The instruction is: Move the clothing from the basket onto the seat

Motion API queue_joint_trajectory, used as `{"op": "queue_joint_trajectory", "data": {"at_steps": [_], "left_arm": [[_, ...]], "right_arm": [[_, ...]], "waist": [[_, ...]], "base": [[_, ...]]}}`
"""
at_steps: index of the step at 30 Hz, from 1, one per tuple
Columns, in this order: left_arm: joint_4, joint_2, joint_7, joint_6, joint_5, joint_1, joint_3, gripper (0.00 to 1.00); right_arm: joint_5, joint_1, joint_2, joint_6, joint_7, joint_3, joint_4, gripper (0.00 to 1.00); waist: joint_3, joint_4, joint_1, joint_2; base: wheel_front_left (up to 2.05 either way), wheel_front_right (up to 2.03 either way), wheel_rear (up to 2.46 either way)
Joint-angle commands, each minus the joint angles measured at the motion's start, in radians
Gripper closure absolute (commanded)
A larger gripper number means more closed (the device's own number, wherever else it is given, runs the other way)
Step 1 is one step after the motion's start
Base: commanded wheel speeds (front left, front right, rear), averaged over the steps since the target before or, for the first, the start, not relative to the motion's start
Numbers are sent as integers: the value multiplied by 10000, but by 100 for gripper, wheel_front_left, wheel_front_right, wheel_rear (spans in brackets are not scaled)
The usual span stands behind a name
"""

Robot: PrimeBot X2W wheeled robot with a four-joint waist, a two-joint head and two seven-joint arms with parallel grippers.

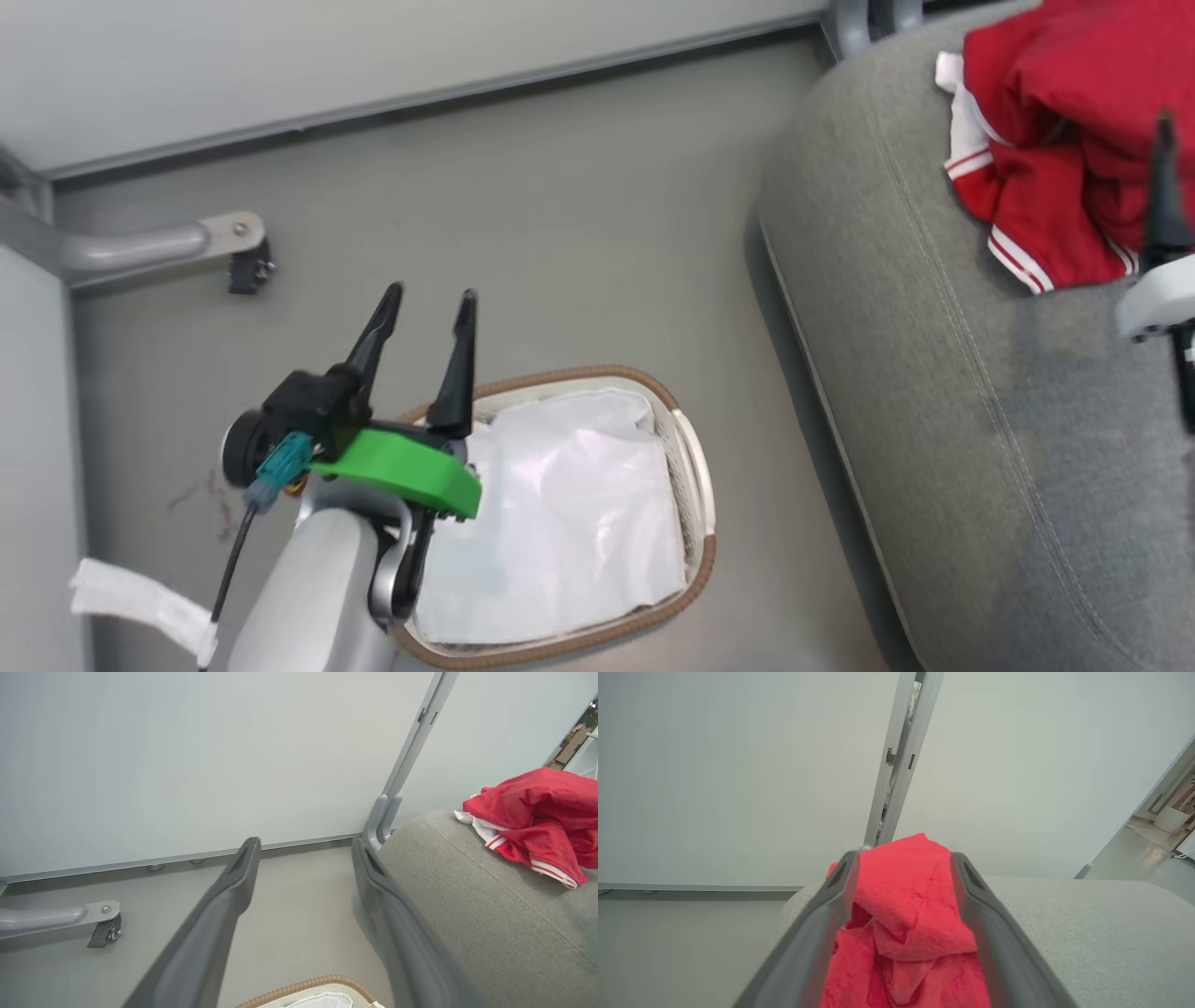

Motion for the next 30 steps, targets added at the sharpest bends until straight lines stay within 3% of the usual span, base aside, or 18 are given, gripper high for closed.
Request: {"op": "queue_joint_trajectory", "data": {"at_steps": [1,8,18,24,30], "left_arm": [[58,-32,-4,48,-39,258,171,0],[151,-99,-4,181,124,1086,1202,0],[-7,-126,-3,280,-5,2379,1923,0],[-154,-121,-3,408,-176,2908,1882,0],[-196,-120,-3,457,-456,3154,1724,0]], "right_arm": [[84,164,98,-15,-1,184,103,0],[490,732,859,-15,-1,1291,370,0],[784,2712,2211,-15,0,1547,-588,0],[731,3814,2485,-15,0,1738,-1224,0],[1429,4425,2509,-15,0,1849,-1717,0]], "waist": [[-799,727,0,0],[-1415,1373,0,0],[-2145,1726,0,0],[-2429,1529,0,0],[-2556,1472,0,0]], "base": [[0,0,0],[0,0,0],[0,0,0],[0,0,0],[0,0,0]]}}
